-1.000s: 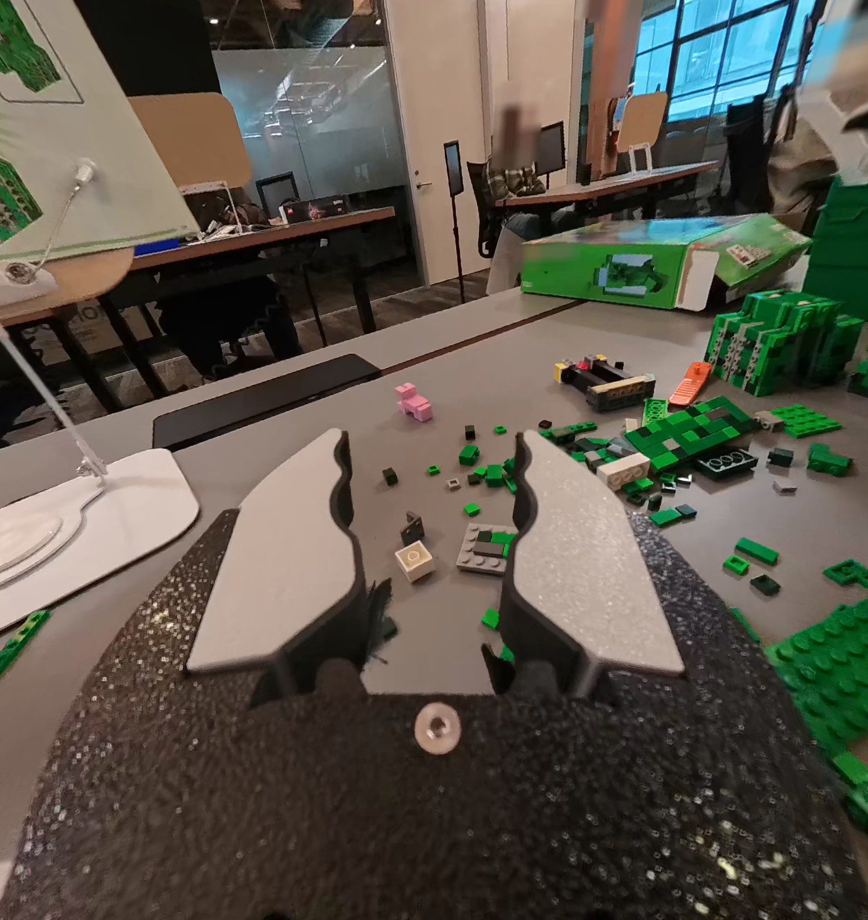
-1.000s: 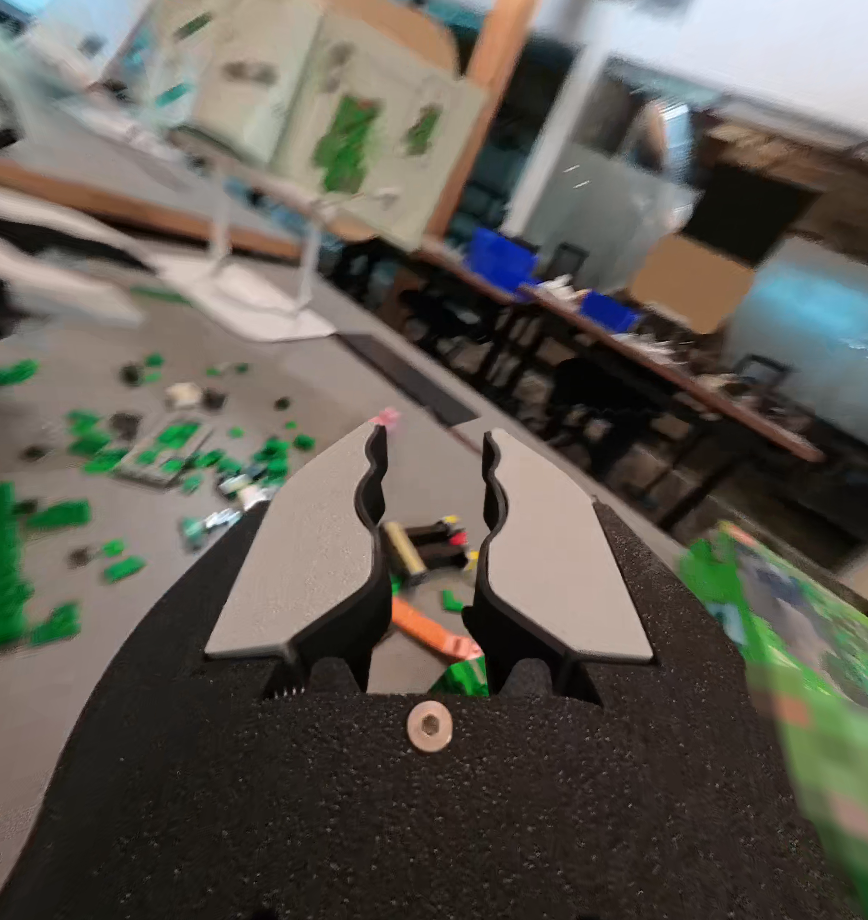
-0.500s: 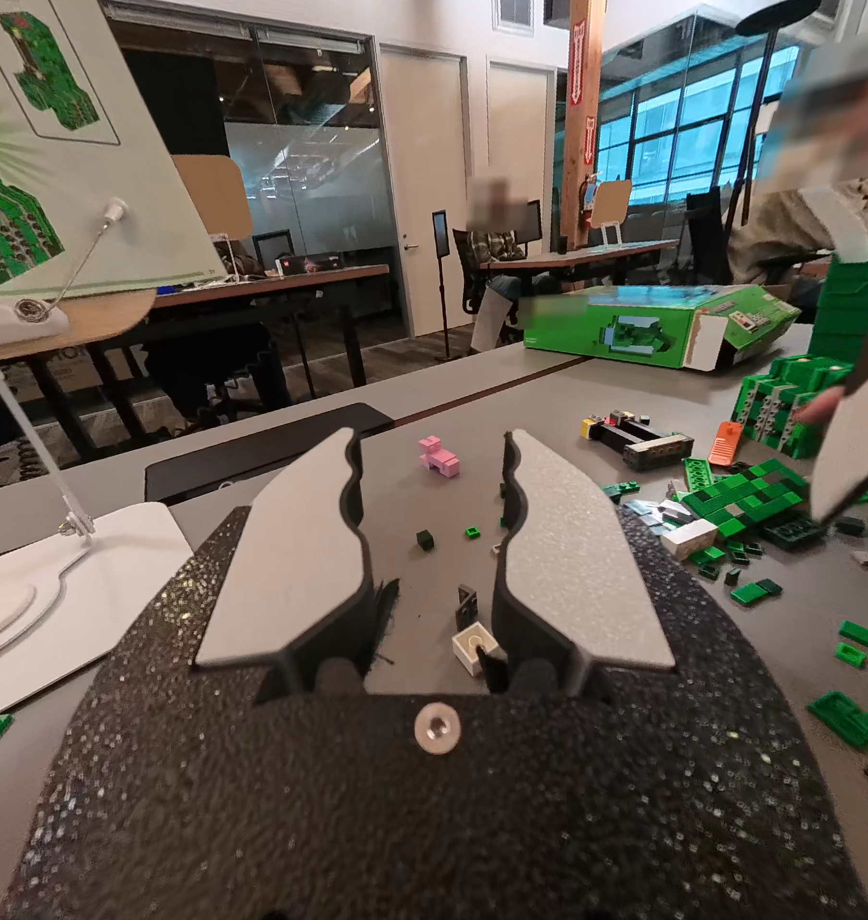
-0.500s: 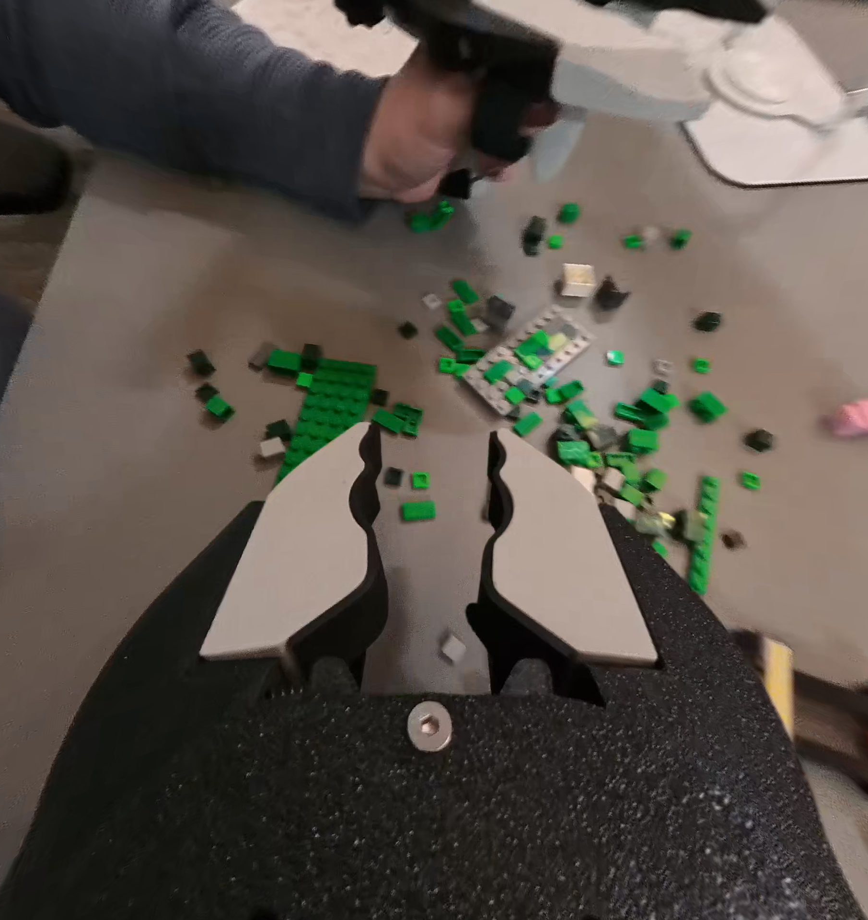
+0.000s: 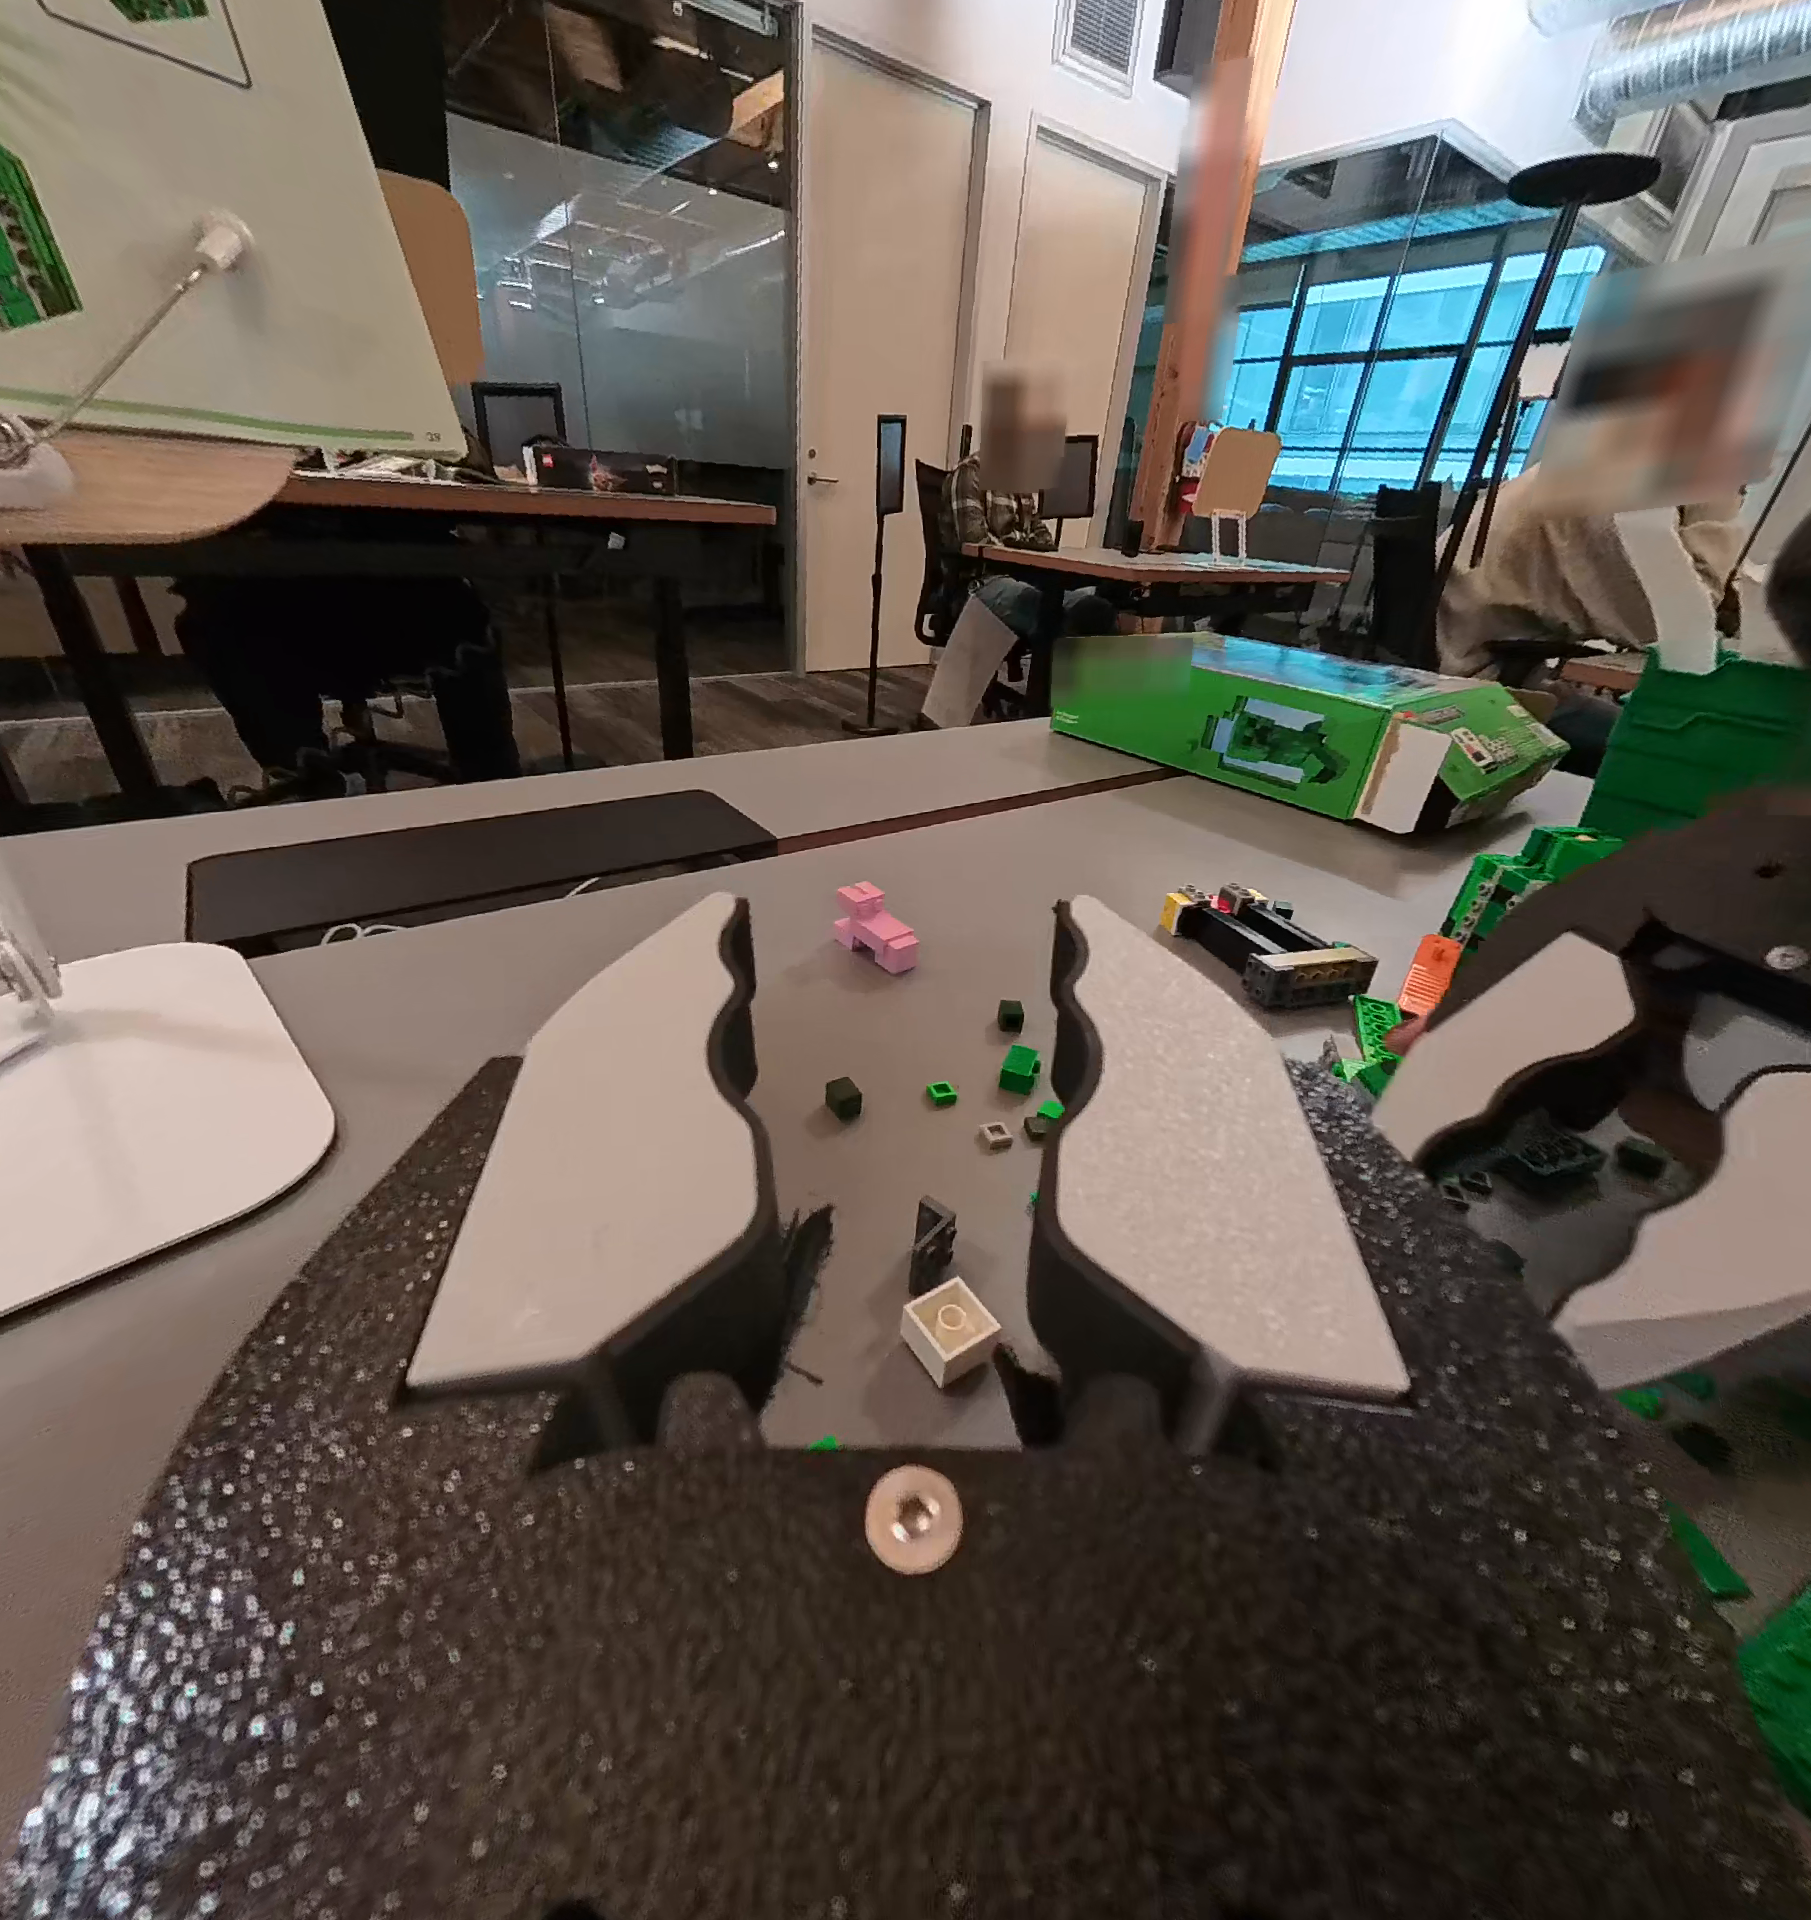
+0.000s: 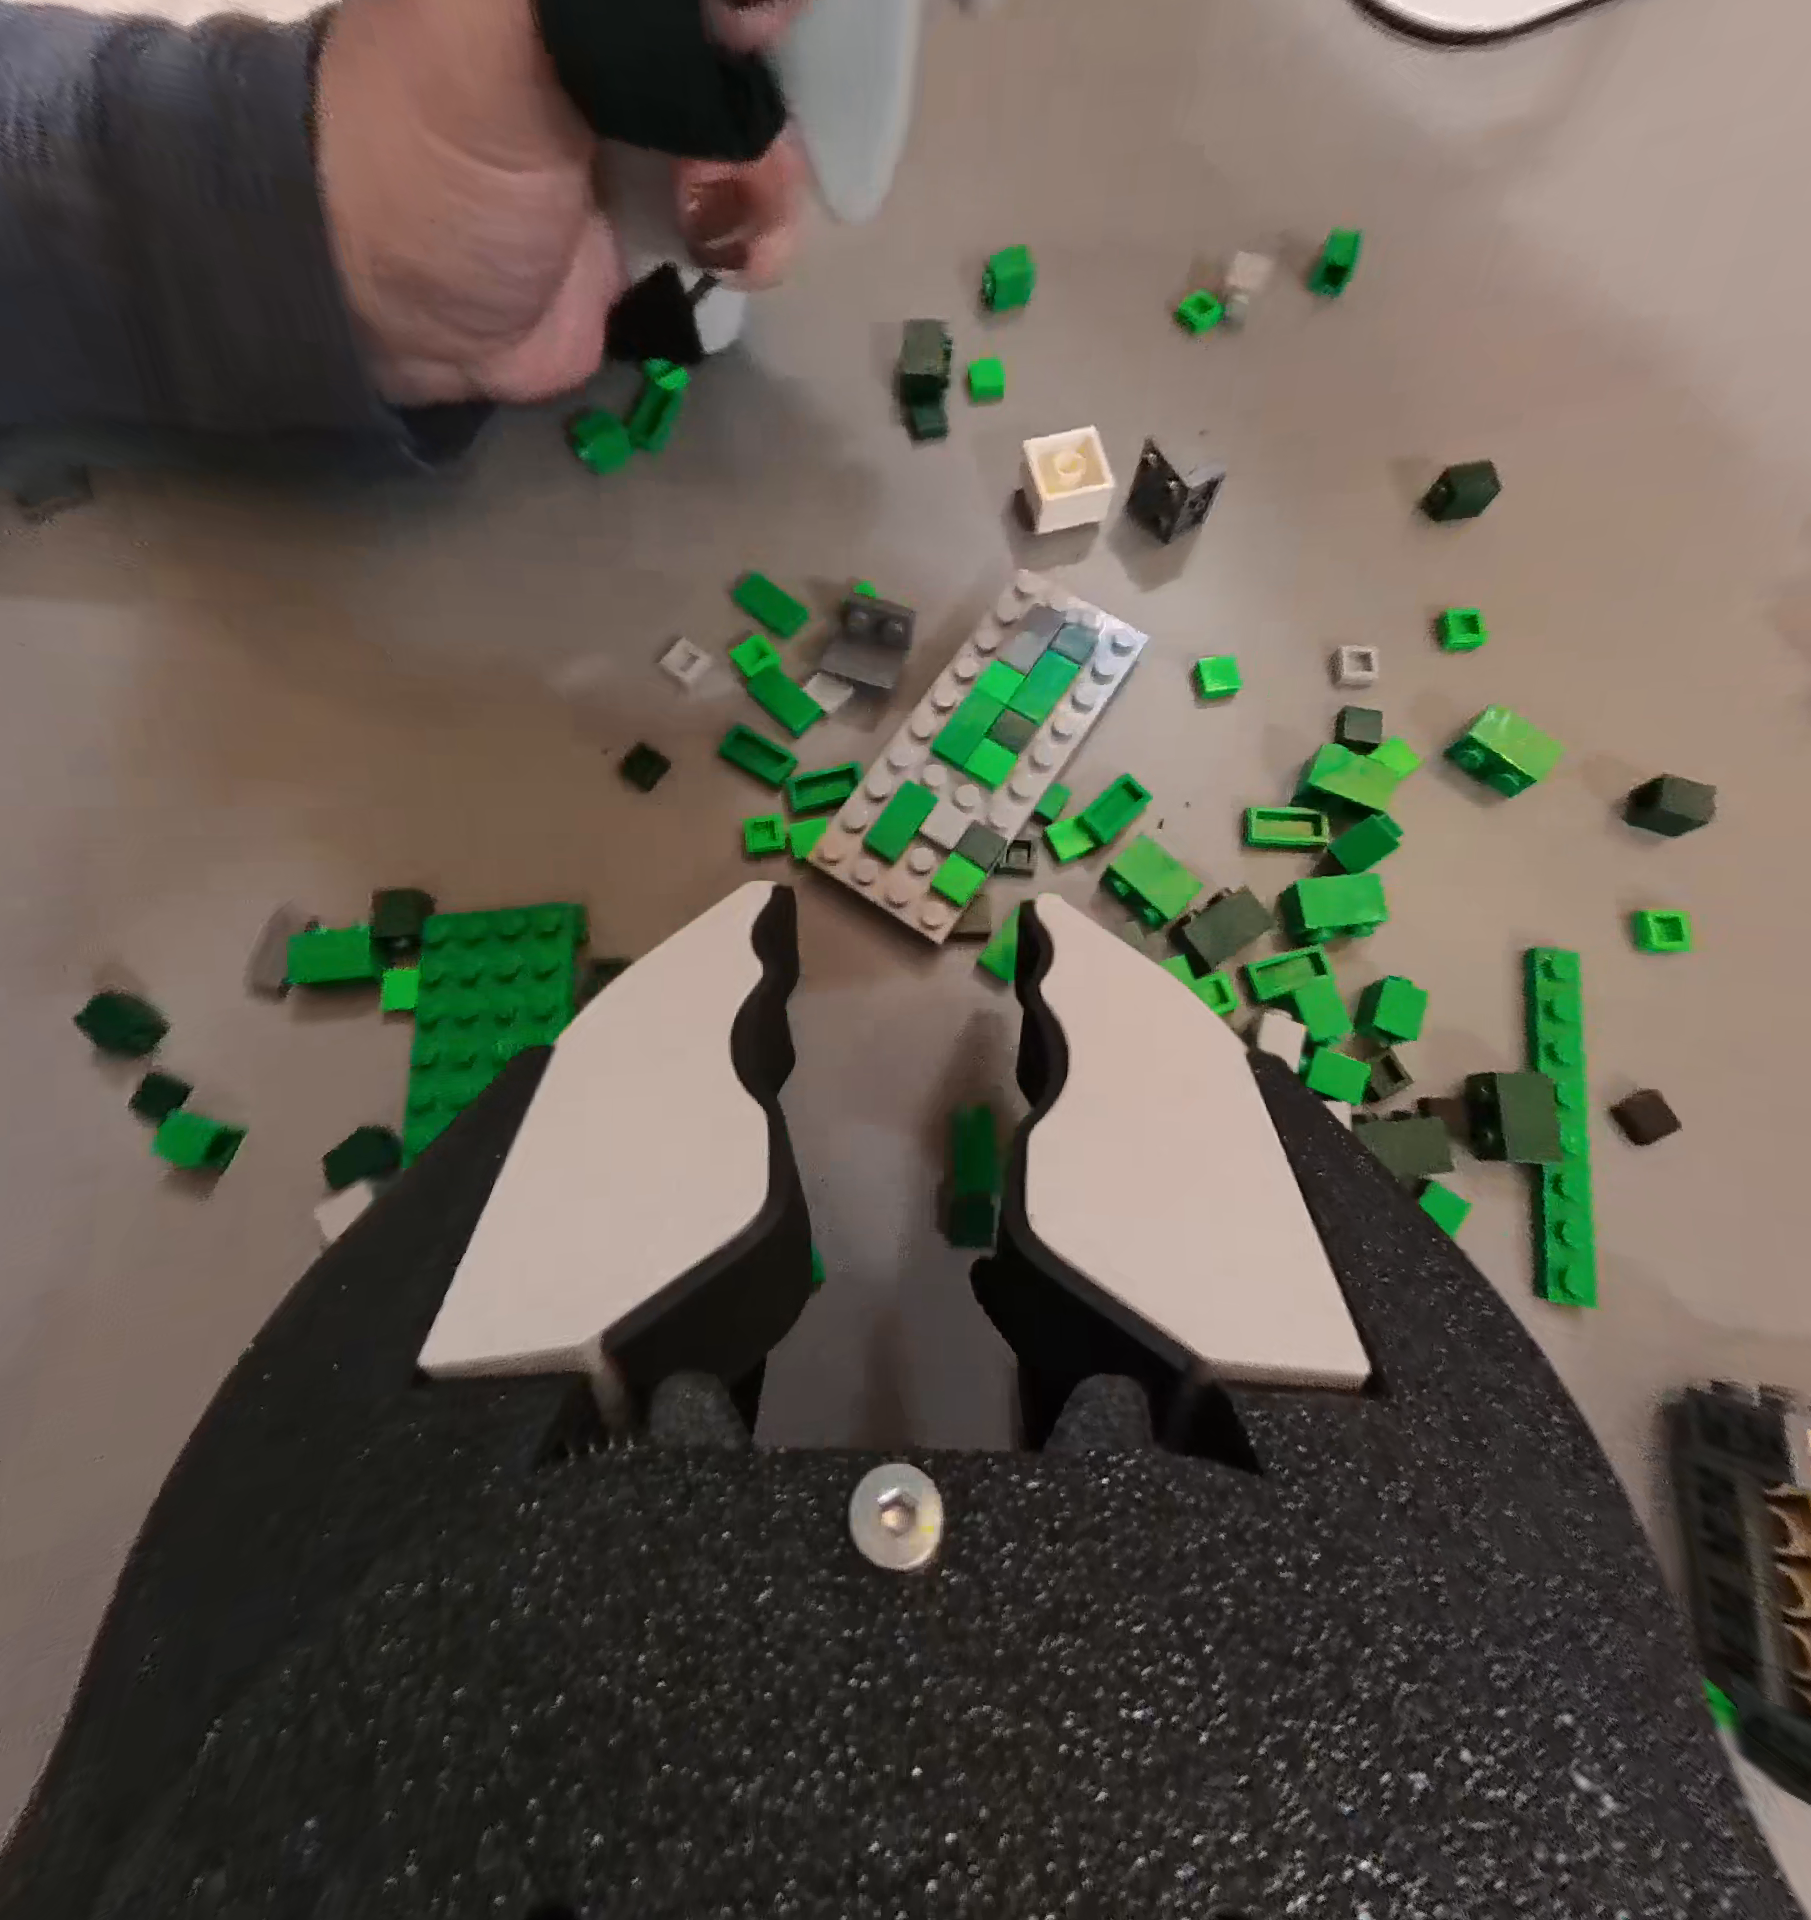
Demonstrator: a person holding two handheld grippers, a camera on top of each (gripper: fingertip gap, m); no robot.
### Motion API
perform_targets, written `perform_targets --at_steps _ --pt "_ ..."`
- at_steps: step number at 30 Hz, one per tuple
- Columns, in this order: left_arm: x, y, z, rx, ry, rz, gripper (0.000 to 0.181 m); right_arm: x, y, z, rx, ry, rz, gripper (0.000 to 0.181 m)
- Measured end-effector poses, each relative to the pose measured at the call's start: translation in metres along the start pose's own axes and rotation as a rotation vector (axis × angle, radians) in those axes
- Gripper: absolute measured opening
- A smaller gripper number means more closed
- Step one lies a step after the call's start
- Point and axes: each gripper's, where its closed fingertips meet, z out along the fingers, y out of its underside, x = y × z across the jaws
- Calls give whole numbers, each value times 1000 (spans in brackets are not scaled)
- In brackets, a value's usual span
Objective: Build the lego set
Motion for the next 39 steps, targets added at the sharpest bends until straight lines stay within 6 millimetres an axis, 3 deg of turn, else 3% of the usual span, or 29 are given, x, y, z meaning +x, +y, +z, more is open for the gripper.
perform_targets --at_steps 3,8,12,19,27,31,33,35,39 --pt "1 0 -1 -3 -7 27 55 0 -5 7 -1 28 65 40" --pt "3 0 0 -13 -7 56 55 0 3 16 -142 106 79 44" --pt "6 0 0 -29 3 97 55 0 2 19 -194 123 62 35" --pt "31 3 -1 -115 199 103 57 13 -6 3 -105 142 -114 34" --pt "61 49 0 -355 417 261 62 22 -8 -15 3 128 -476 32" --pt "72 63 0 -417 452 397 67 23 -20 -19 93 132 -543 32" --pt "77 62 -1 -404 485 345 70 23 -28 -23 131 144 -580 32" --pt "79 54 -2 -365 518 245 74 21 -40 -32 195 157 -633 5" --pt "71 28 -3 -262 544 34 76 19 -56 -42 263 117 -603 5"
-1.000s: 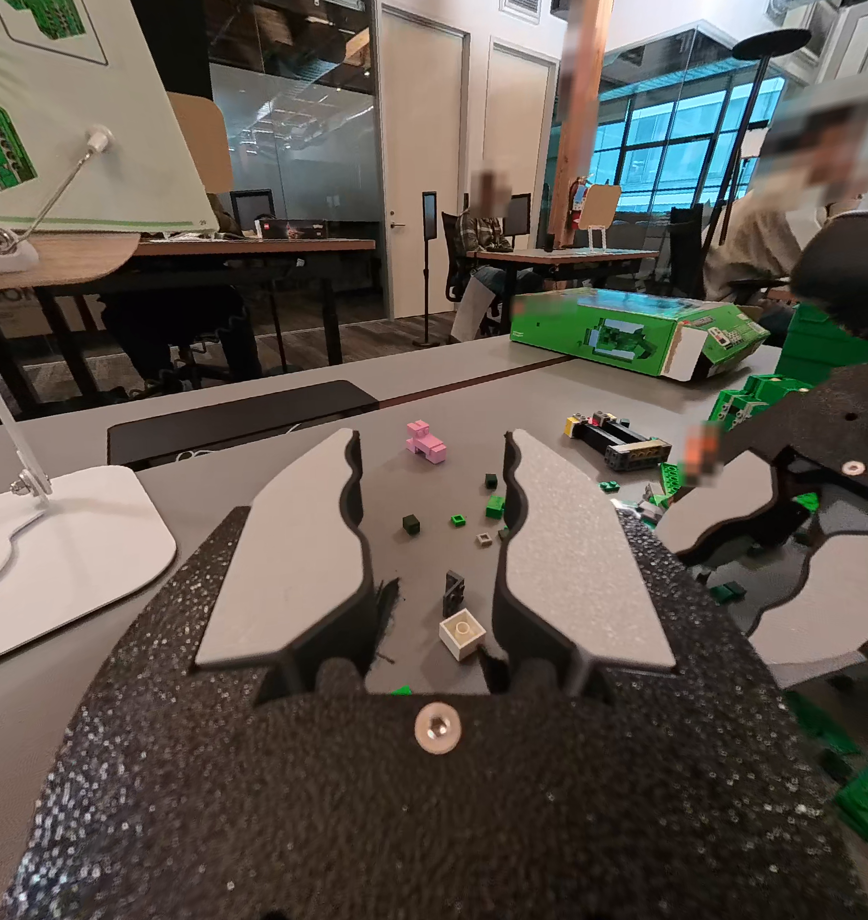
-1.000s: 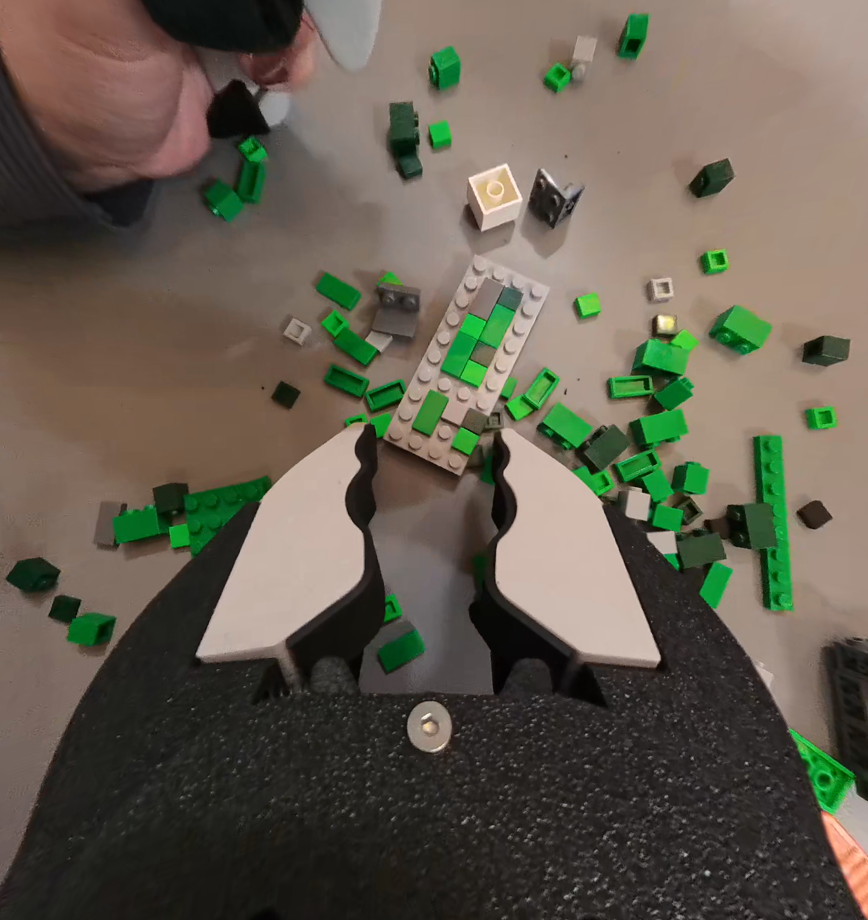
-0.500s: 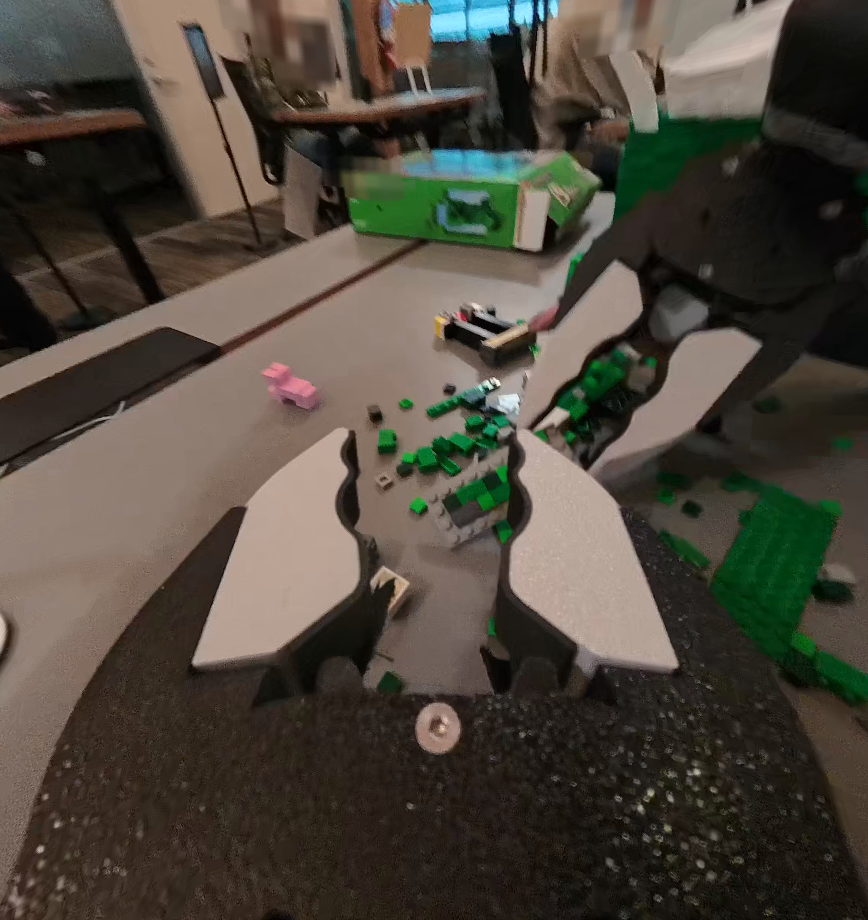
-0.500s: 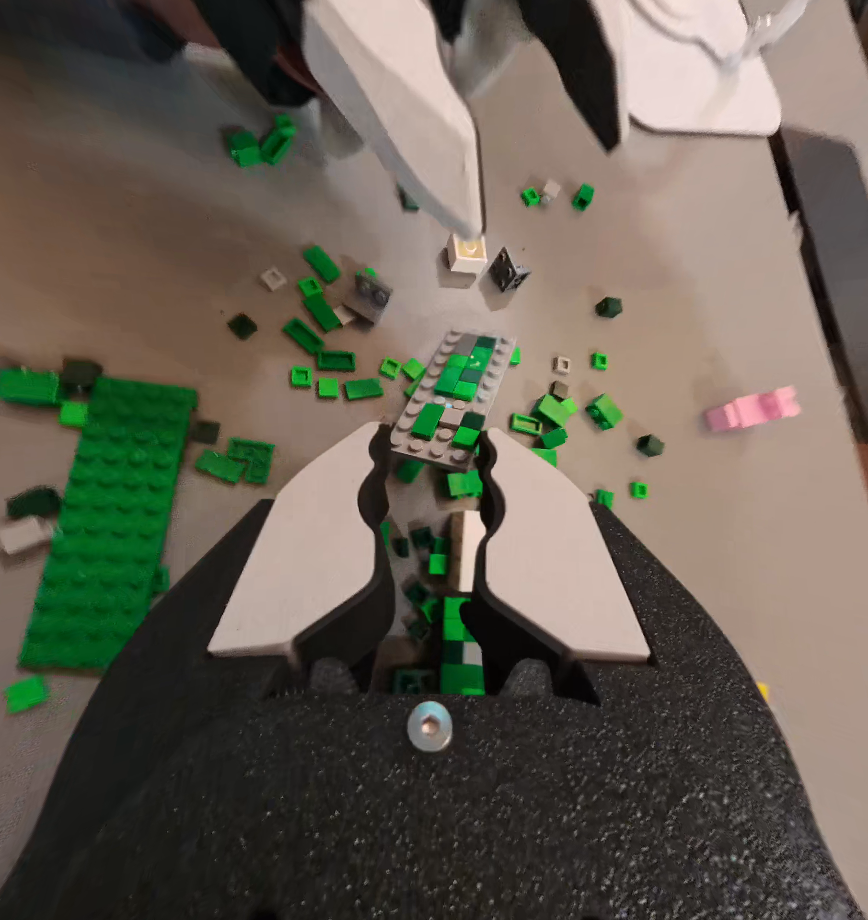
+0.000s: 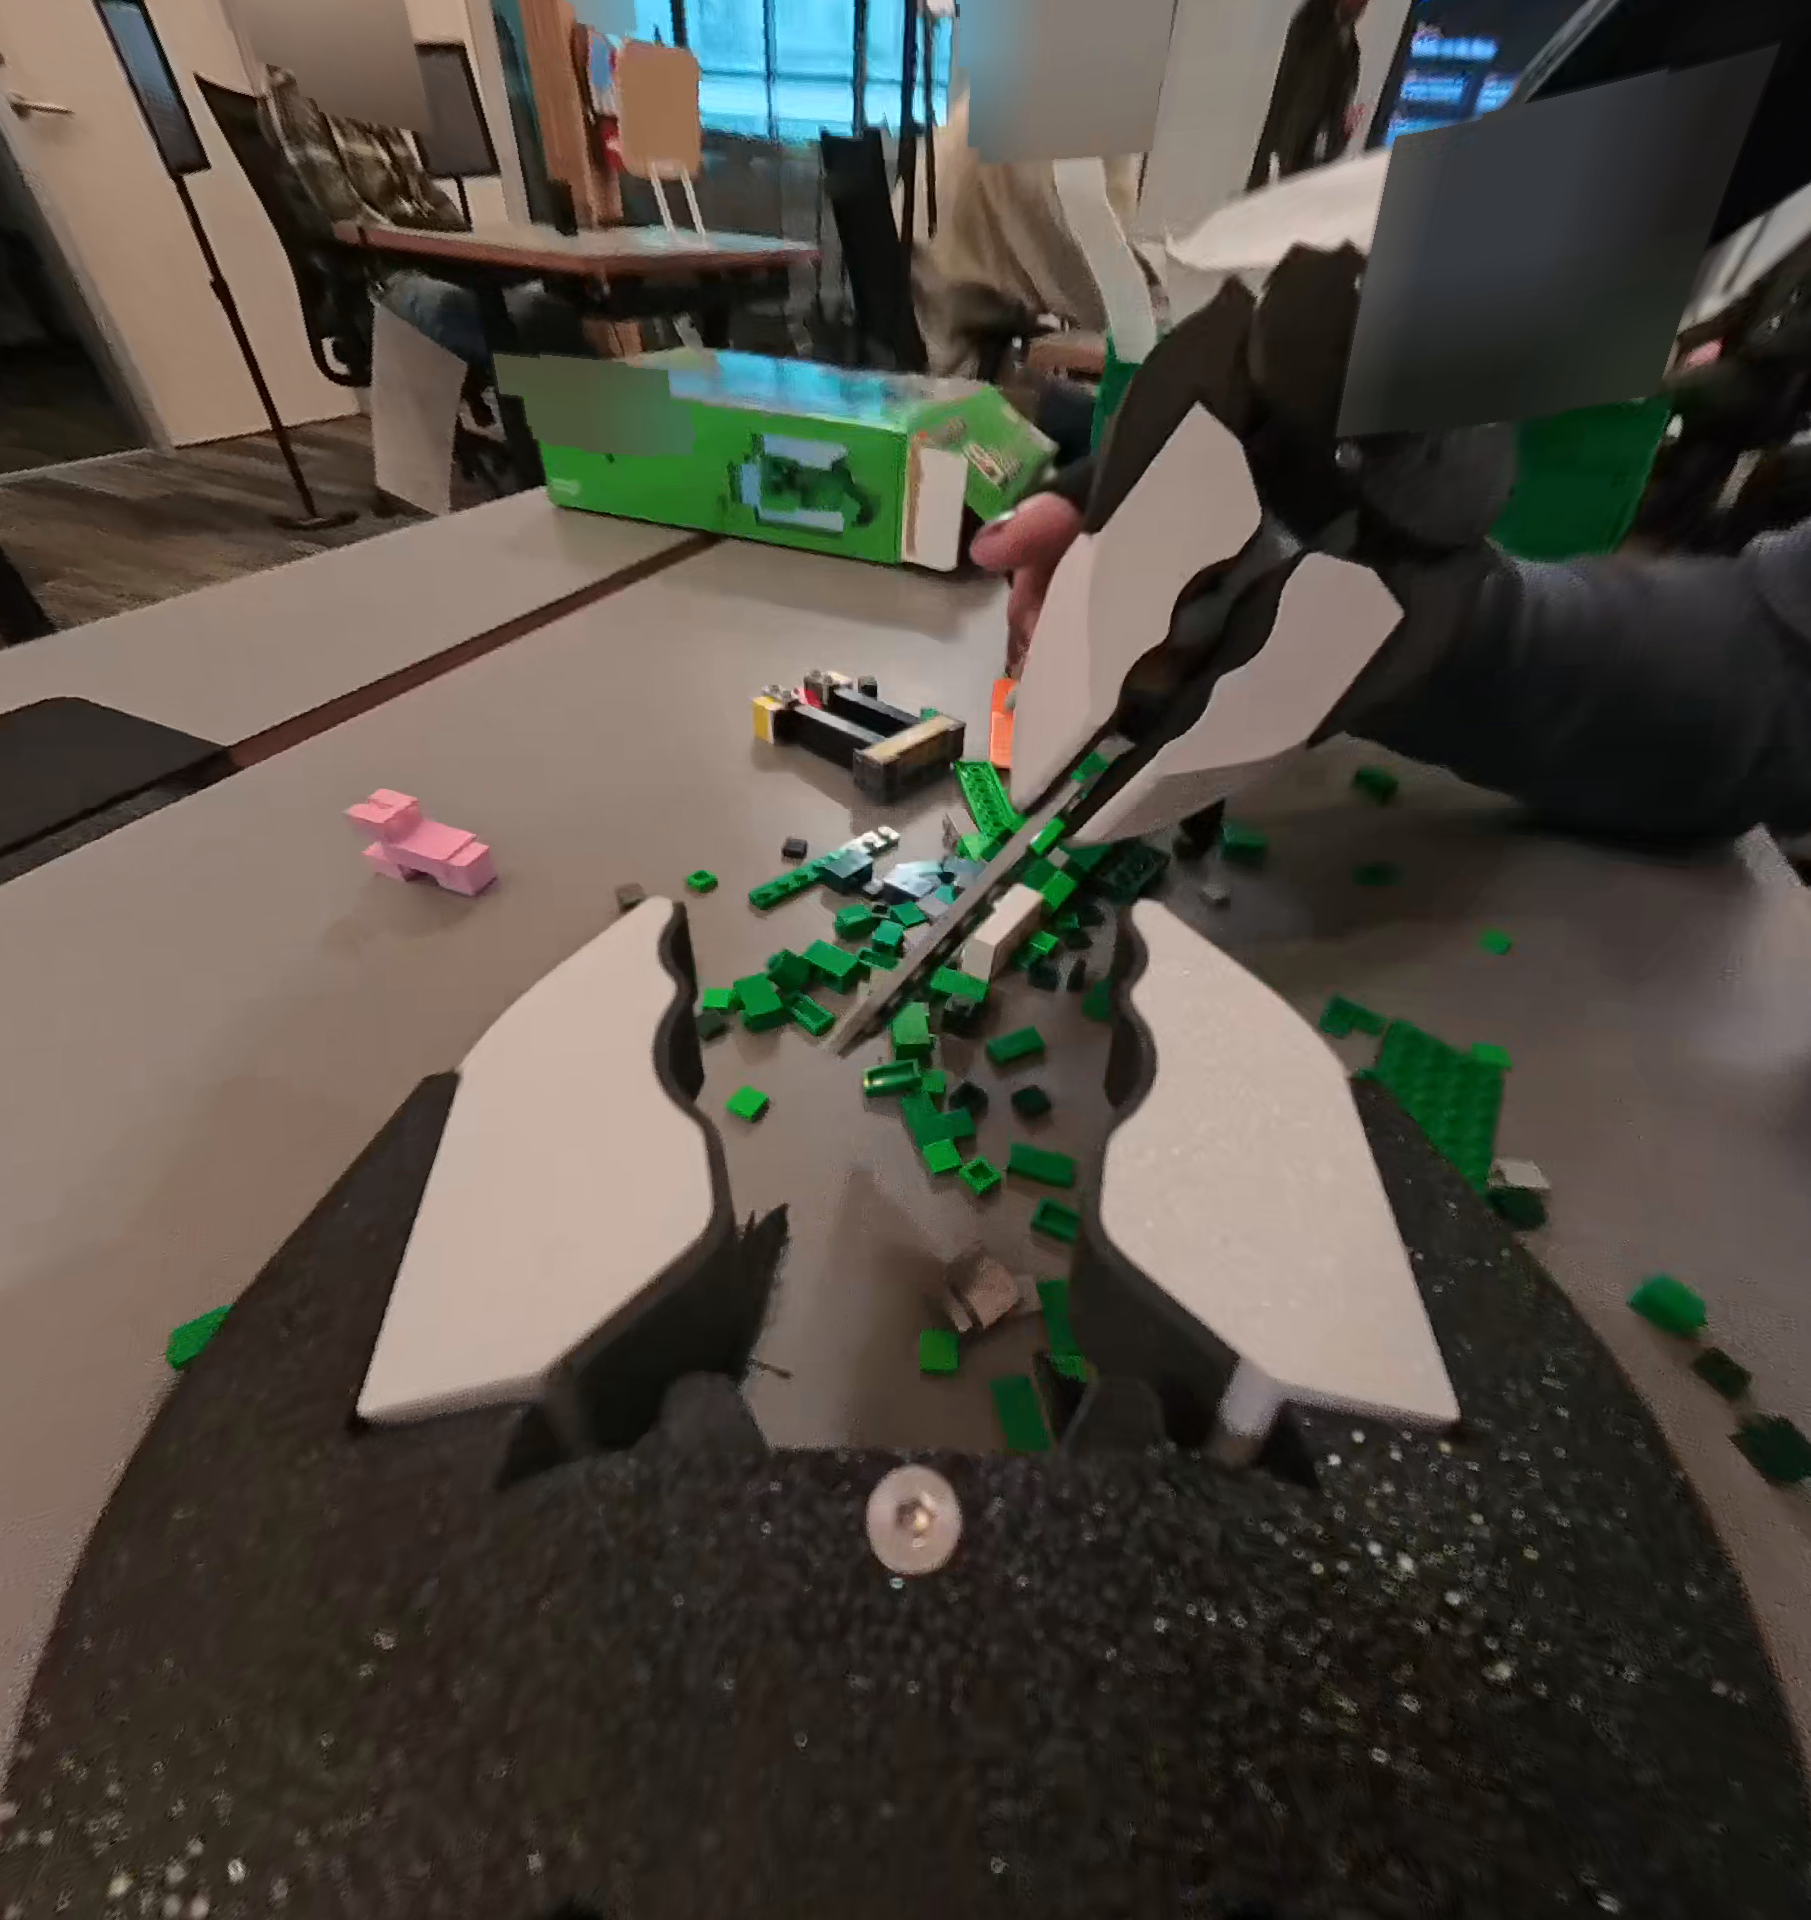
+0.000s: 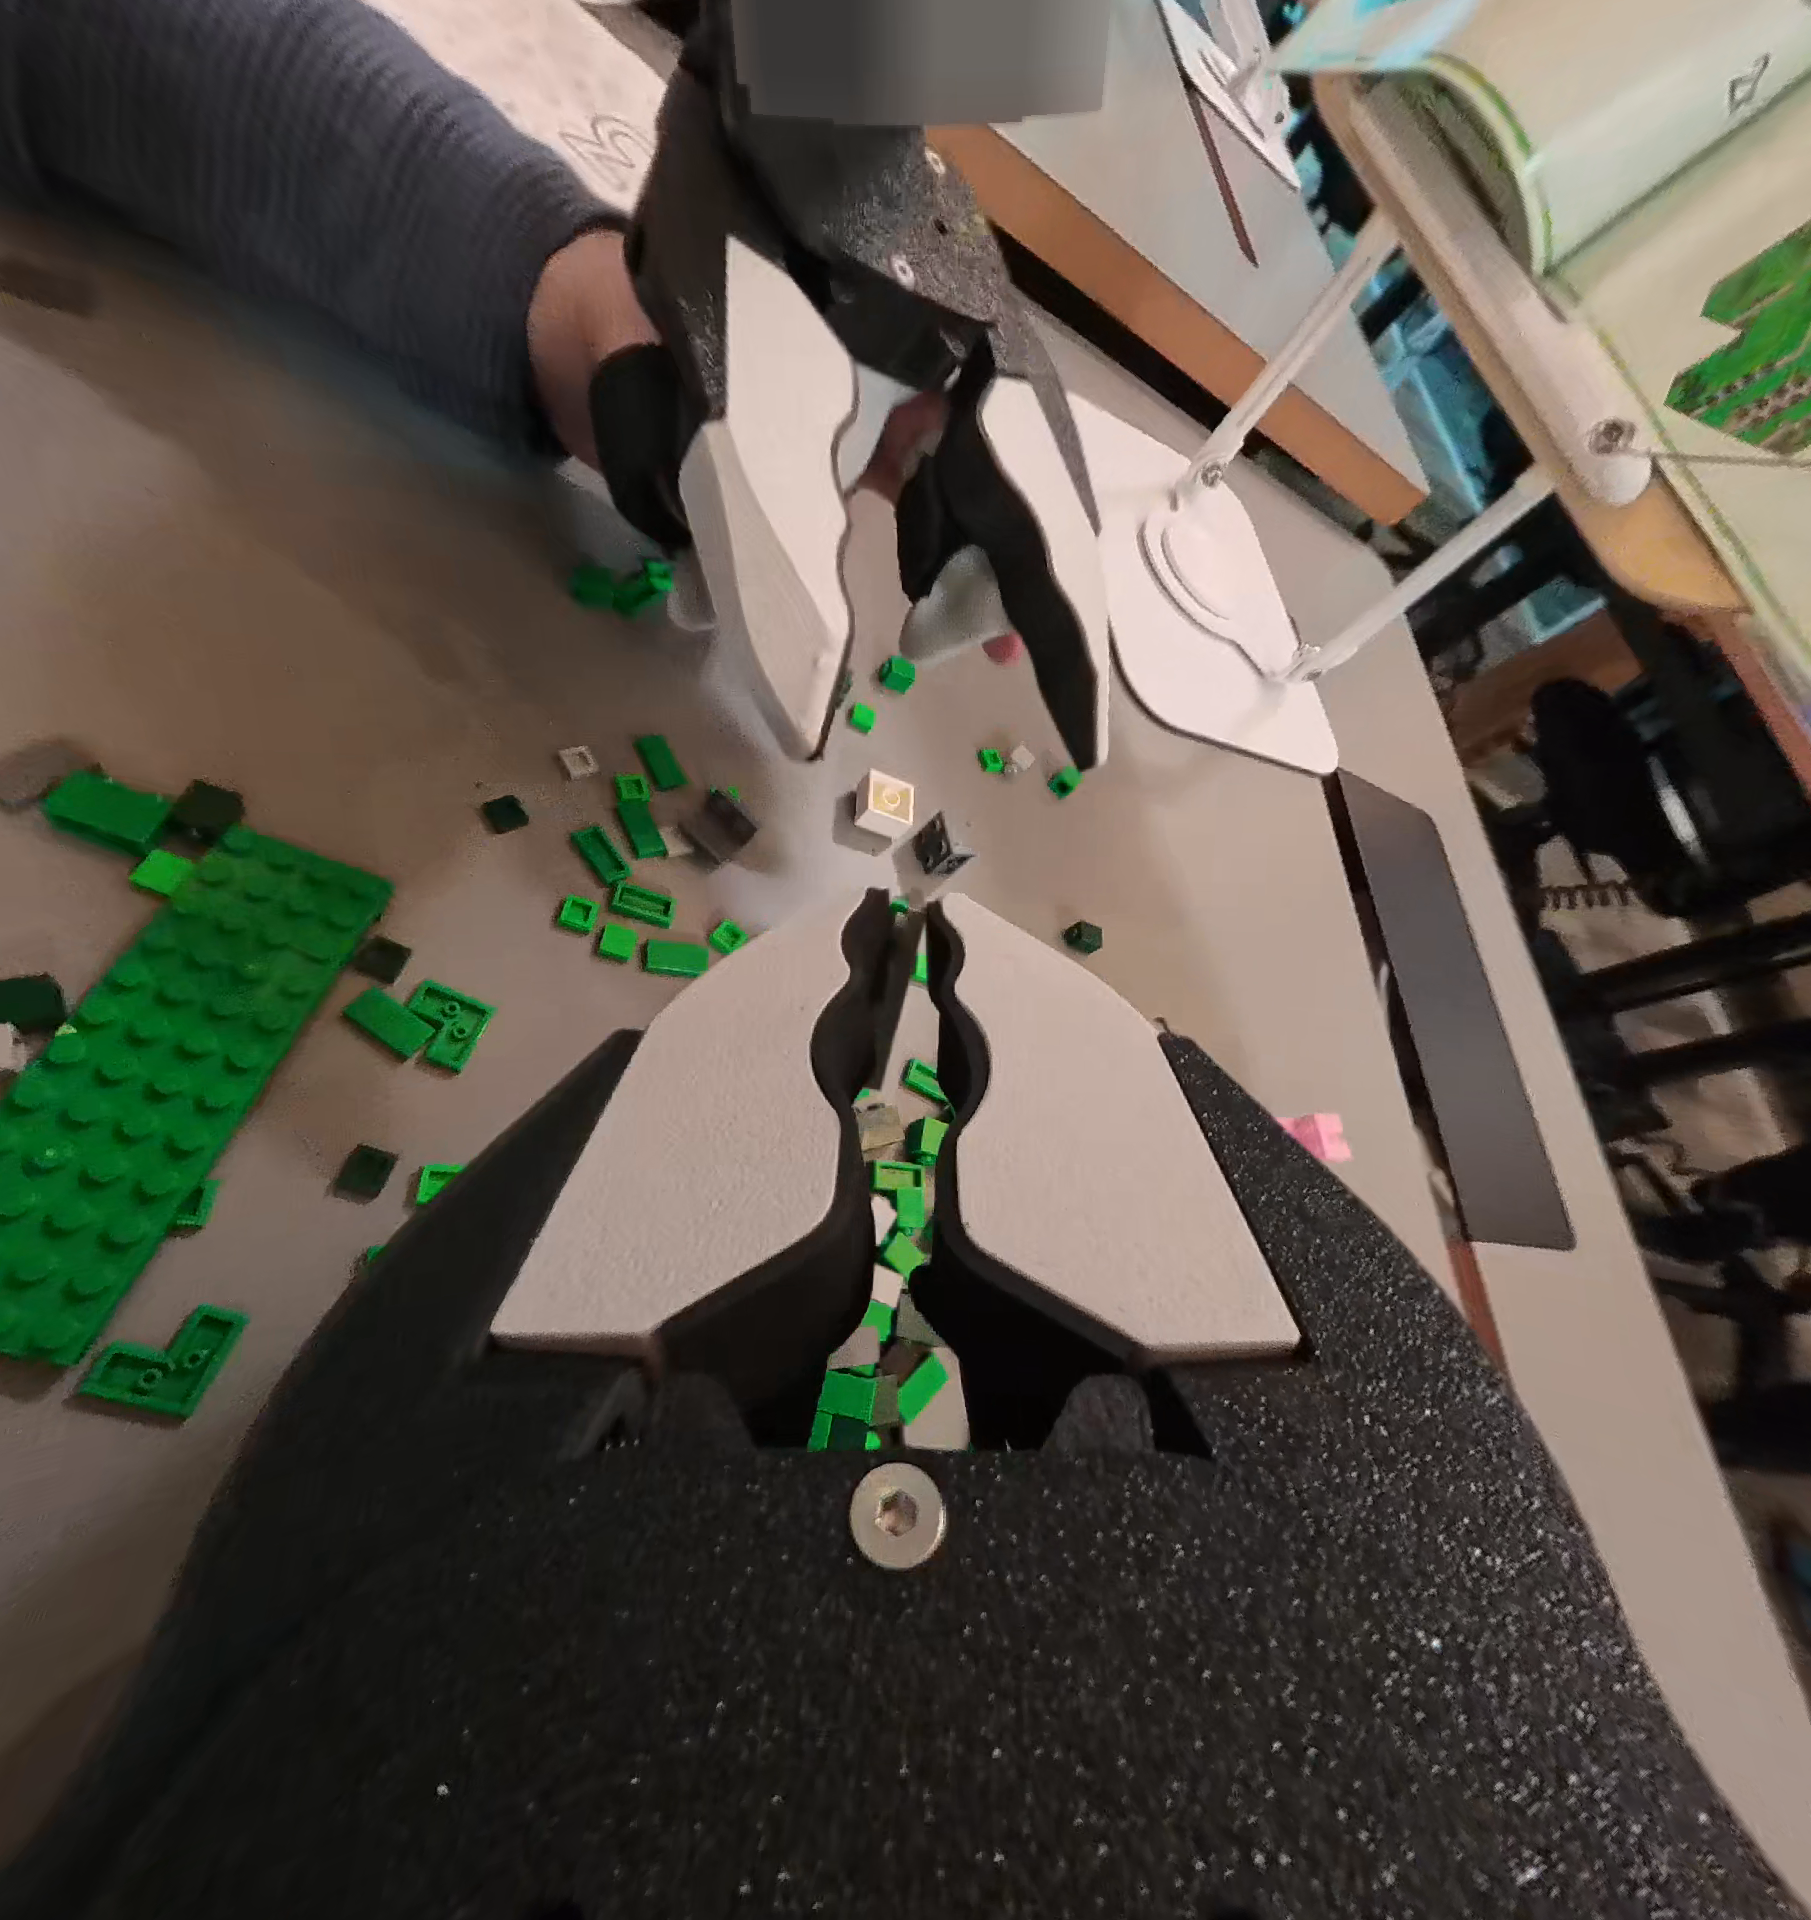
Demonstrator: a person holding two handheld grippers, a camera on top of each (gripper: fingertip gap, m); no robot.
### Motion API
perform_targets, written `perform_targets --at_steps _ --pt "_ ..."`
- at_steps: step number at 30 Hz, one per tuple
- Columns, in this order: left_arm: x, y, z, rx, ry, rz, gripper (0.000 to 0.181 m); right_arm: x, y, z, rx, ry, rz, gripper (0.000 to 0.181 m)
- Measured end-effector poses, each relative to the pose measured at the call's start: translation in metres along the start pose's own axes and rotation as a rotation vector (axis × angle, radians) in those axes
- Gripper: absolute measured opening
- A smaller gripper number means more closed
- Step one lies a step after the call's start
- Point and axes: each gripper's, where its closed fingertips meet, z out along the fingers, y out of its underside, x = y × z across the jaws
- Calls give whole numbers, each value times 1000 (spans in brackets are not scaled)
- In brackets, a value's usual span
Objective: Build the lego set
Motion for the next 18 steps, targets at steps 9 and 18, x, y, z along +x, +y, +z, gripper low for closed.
perform_targets --at_steps 9,18 --pt "4 18 8 -127 -7 104 61 -2 -15 1 144 -127 253 5" --pt "46 37 21 -290 231 -78 6 -3 -22 -2 253 -171 366 9"
